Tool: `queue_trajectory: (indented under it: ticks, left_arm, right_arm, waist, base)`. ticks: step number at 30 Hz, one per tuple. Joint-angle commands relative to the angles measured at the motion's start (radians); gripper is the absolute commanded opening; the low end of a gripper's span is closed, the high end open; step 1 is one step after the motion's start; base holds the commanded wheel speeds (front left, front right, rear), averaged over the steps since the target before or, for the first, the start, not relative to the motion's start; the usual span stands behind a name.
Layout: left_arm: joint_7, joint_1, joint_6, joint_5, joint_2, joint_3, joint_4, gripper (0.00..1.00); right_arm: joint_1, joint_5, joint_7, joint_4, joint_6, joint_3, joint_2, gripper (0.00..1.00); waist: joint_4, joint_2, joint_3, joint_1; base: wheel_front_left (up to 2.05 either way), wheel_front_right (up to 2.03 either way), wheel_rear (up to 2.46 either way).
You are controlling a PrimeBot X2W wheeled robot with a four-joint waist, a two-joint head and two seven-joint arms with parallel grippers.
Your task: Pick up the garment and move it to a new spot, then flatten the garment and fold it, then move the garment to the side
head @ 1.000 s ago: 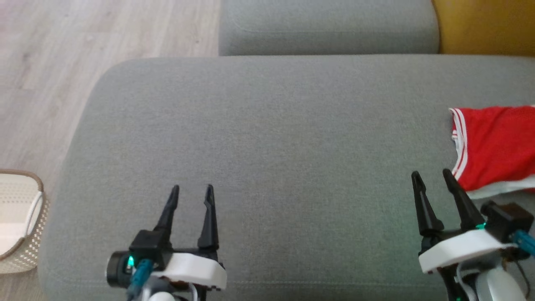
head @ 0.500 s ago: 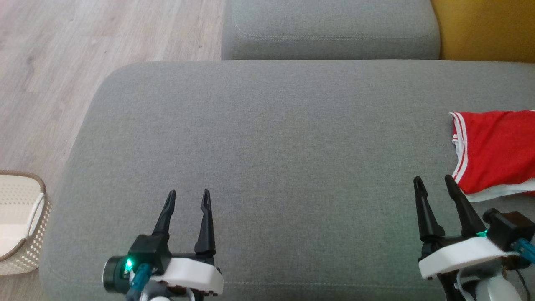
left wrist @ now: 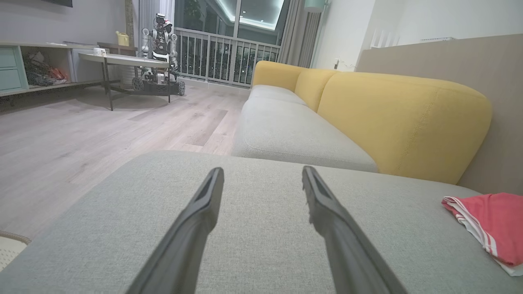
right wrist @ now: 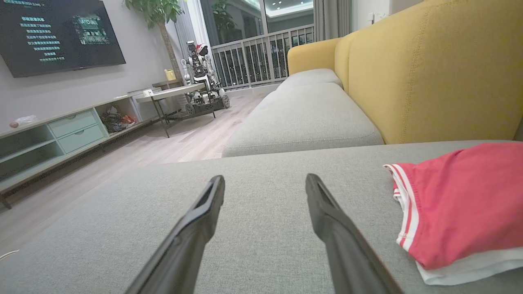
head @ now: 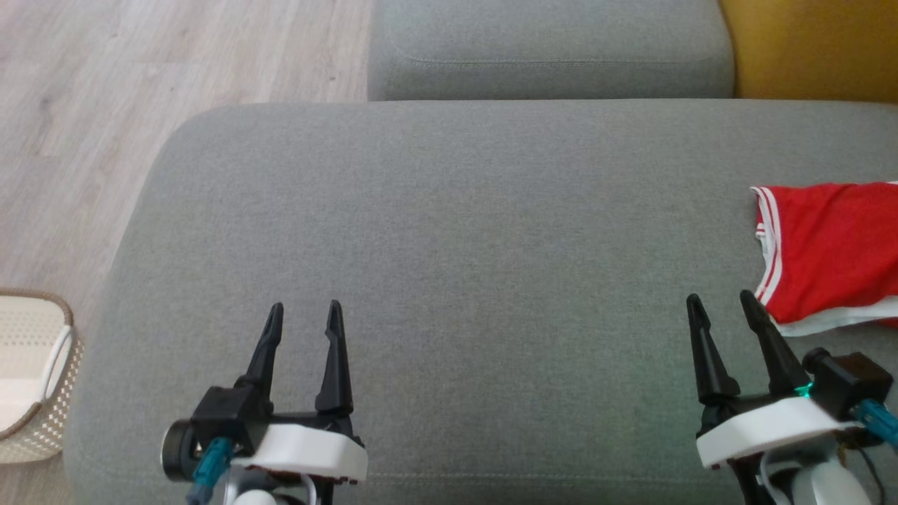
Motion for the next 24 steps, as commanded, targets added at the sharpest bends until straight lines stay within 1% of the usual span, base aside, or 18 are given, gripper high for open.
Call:
queue_trajectory:
  ticks: [1, 12, 15, 18, 19, 22, 24]
  left_arm:
    - [-0.005, -0.025, -0.007, -0.001, 0.000, 0.035, -0.034, 1.00]
    - [-0.005, -0.010, -0.051, -0.041, 0.000, 0.052, -0.031, 1.00]
    - [-0.005, -0.005, -0.041, -0.065, 0.000, 0.070, -0.037, 1.00]
    - [-0.005, -0.002, -0.035, -0.064, 0.000, 0.078, -0.029, 1.00]
    - [0.000, 0.026, -0.038, -0.062, 0.002, 0.039, 0.003, 0.00]
    - [0.001, 0.047, -0.038, -0.063, 0.002, 0.032, 0.047, 0.00]
    - [0.004, 0.047, -0.040, -0.085, 0.002, 0.035, 0.044, 0.00]
  right_arm:
    - [-0.019, -0.008, -0.014, -0.041, 0.000, 0.022, -0.003, 1.00]
    - [-0.011, -0.012, -0.010, -0.051, 0.000, 0.016, -0.002, 1.00]
    - [-0.012, -0.014, -0.009, -0.051, 0.000, 0.021, -0.001, 1.00]
    - [-0.014, -0.014, -0.010, -0.050, 0.000, 0.025, -0.001, 1.00]
    - [0.012, -0.007, -0.003, -0.013, 0.000, -0.001, 0.001, 0.00]
    - [0.019, -0.005, -0.001, 0.034, 0.000, 0.000, 0.002, 0.00]
    - [0.017, 0.017, 0.003, 0.035, 0.000, 0.000, 0.002, 0.00]
  waist:
    - [0.002, -0.0001, -0.001, 0.0001]
    - [0.008, -0.0001, -0.004, 0.0001]
    - [0.008, -0.0001, -0.004, 0.0001]
    - [0.007, -0.0001, -0.005, 0.0001]
    - [0.007, -0.0001, -0.005, 0.0001]
    - [0.007, -0.0001, -0.005, 0.0001]
    - [0.005, -0.0001, -0.005, 0.0001]
  base:
    - [0.00, 0.00, 0.00]
    - [0.00, 0.00, 0.00]
    - [0.00, 0.00, 0.00]
    - [0.00, 0.00, 0.00]
    - [0.00, 0.00, 0.00]
    - [0.00, 0.00, 0.00]
    - [0.00, 0.00, 0.00]
